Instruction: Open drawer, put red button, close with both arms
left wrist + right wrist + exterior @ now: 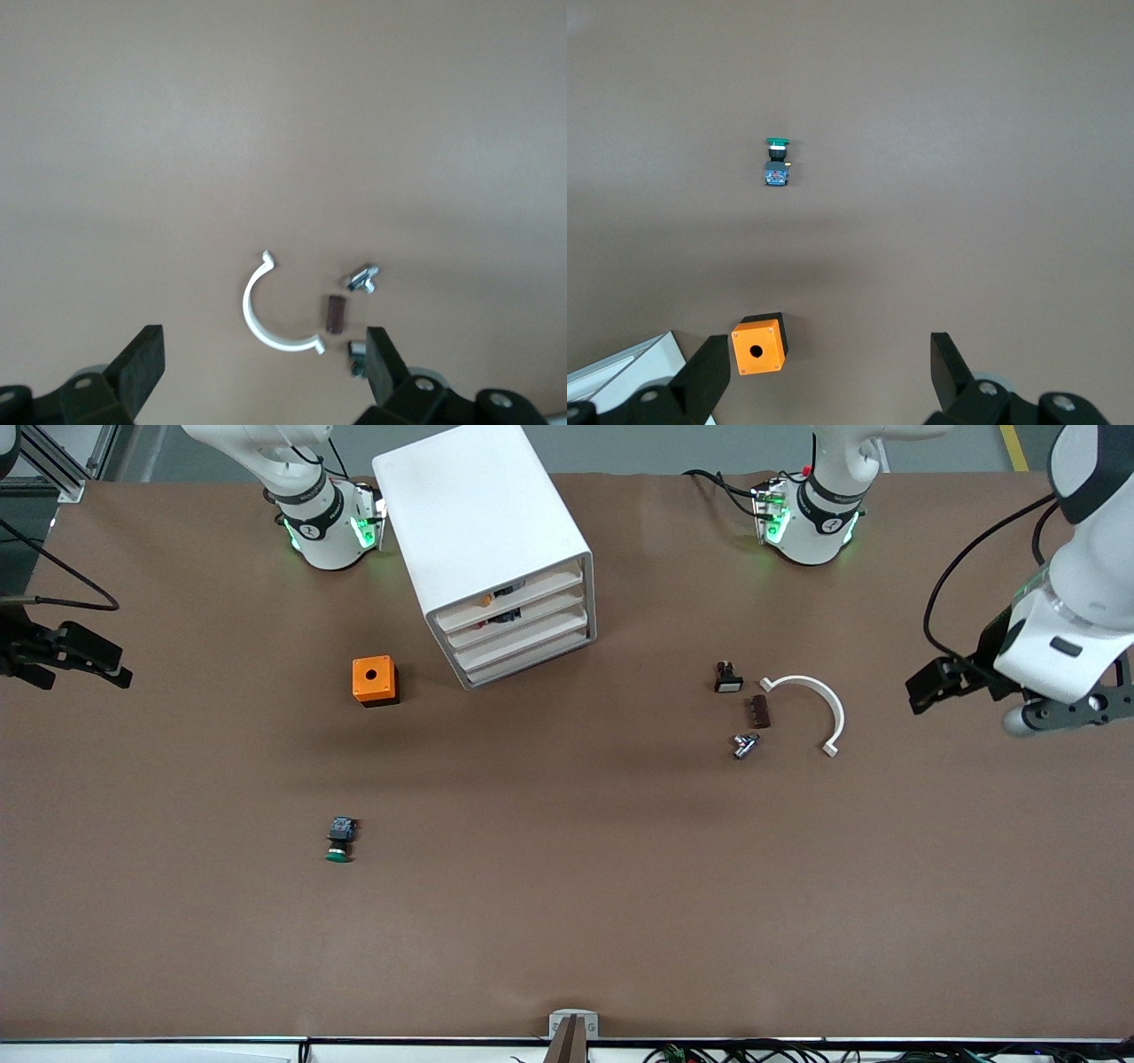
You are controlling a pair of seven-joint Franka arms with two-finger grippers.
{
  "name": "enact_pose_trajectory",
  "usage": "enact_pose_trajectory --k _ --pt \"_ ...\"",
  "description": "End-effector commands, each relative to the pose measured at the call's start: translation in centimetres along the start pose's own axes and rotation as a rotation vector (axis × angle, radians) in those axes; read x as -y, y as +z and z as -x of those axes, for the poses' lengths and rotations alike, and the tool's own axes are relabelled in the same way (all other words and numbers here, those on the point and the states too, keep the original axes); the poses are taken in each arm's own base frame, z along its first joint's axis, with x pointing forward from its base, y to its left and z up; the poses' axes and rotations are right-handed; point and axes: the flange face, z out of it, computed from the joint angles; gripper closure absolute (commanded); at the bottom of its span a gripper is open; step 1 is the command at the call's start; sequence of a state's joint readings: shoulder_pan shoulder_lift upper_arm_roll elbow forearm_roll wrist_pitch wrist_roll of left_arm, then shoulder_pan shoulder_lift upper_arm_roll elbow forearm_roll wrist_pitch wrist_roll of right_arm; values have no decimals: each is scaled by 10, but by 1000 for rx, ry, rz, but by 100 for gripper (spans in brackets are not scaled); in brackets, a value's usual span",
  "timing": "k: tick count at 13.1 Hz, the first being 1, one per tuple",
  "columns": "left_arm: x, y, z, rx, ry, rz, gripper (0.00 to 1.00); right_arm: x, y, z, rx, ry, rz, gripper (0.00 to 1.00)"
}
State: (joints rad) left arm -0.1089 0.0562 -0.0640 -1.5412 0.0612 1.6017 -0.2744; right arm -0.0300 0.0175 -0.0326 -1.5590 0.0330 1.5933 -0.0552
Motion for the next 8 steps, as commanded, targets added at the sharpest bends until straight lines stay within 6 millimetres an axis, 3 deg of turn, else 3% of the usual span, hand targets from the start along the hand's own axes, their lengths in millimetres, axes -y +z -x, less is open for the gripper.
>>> enact_pose_trajectory --k 1,4,8 --pt "19 -6 53 16 35 19 0 1 -6 8 -7 -13 16 0" --pt "29 -5 79 17 38 19 0 2 -6 8 -5 -14 17 0" --pt "30 -12 92 7 43 18 0 8 -5 8 -3 -25 17 0"
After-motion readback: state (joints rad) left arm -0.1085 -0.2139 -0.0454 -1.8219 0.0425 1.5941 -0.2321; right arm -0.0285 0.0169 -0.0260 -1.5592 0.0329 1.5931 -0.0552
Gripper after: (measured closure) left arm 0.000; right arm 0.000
